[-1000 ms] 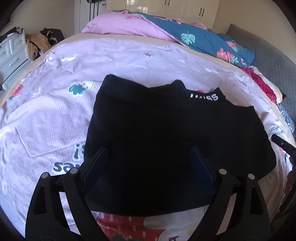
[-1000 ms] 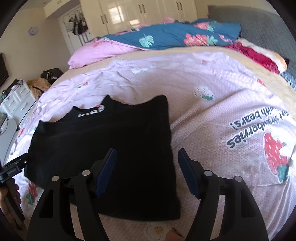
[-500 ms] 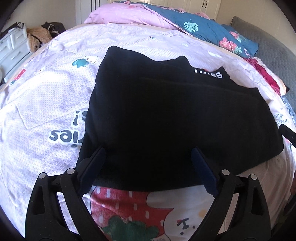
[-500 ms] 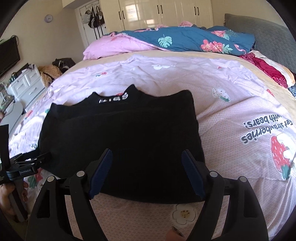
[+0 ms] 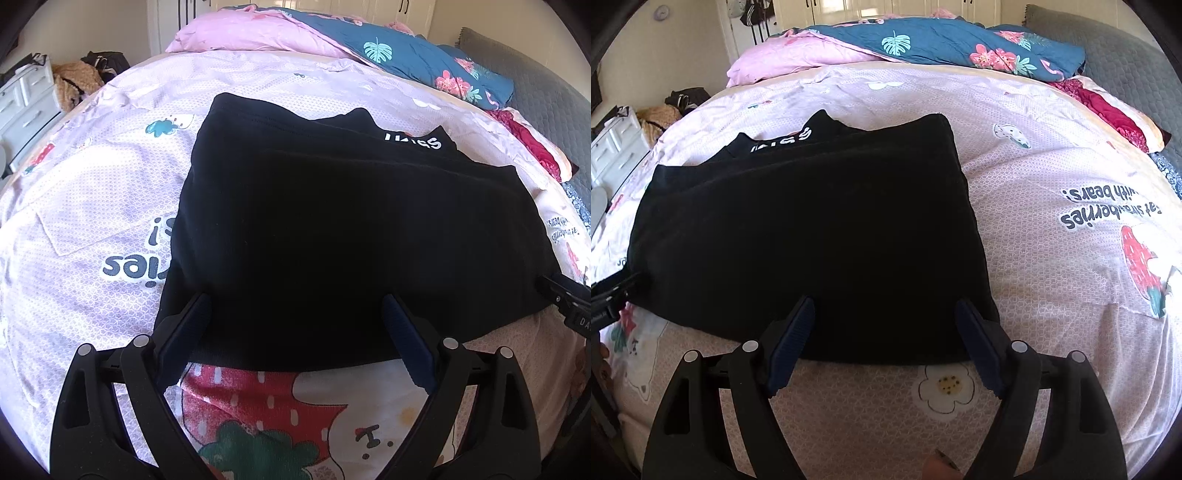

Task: Fold small clothes

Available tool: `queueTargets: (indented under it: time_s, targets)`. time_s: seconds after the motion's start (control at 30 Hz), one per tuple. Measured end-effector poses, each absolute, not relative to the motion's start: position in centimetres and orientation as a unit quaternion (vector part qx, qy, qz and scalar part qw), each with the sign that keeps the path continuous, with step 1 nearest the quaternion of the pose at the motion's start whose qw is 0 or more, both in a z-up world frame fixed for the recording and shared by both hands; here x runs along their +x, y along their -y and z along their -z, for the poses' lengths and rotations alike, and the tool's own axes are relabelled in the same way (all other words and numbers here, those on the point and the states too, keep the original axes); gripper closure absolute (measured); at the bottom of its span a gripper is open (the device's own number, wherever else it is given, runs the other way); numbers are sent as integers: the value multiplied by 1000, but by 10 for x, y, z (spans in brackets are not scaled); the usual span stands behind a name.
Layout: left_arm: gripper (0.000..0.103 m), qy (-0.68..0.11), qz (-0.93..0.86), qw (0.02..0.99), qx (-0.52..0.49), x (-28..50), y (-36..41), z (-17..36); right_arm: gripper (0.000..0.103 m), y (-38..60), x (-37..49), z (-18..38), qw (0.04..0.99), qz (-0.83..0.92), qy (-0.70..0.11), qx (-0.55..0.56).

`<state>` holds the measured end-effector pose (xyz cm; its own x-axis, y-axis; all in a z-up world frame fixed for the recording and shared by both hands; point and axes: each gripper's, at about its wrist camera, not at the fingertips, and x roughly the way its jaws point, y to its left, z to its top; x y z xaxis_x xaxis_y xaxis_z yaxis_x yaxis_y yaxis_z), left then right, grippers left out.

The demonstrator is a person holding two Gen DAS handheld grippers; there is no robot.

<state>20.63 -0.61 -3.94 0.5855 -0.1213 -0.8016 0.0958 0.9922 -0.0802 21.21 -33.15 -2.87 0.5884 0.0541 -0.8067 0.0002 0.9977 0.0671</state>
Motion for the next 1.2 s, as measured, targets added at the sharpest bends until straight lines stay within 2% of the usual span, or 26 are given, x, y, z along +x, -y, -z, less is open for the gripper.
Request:
queueTargets:
  time_s: [0.1,0.27,0.43,1.2]
  targets:
    - [16,-451,65,890,-18,207,7,38,24,331,212,24,895,-19,-445,29]
    - [12,-452,75,888,-37,205,2,32,10,326,205,12,905,-26,-423,19]
    - [9,-450,78,889,-38,201,3,28,5,321,201,4,914,-20,-404,6]
    - [9,-421,82,903,-31,184,0,-1,4,291,186,-21,936,-40,-348,-22]
